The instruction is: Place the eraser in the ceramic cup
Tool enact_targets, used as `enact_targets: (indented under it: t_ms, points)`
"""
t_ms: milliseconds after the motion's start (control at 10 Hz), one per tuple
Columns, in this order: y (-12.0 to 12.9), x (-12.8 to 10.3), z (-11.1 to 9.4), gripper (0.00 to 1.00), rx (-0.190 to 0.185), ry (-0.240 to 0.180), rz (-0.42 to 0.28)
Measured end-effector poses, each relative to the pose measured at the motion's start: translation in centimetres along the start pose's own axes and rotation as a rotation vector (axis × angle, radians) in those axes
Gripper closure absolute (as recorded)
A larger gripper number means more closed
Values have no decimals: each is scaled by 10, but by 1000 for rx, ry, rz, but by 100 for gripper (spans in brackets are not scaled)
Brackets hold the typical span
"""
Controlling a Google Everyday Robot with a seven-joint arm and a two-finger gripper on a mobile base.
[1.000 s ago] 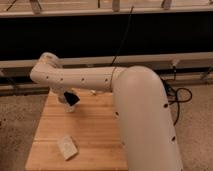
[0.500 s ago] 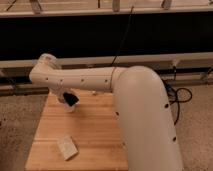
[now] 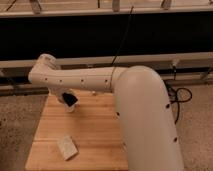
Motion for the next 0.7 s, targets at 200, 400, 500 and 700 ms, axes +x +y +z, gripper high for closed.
enact_targets:
  t_ms: [200,400,500,700]
  points:
    - [-1,0,0,83,5,3,-3]
    - [-2,0,0,88,10,6,-10]
    - [-4,0,0,84,15,9,-14]
    - [-4,0,0,64,20,14,-17]
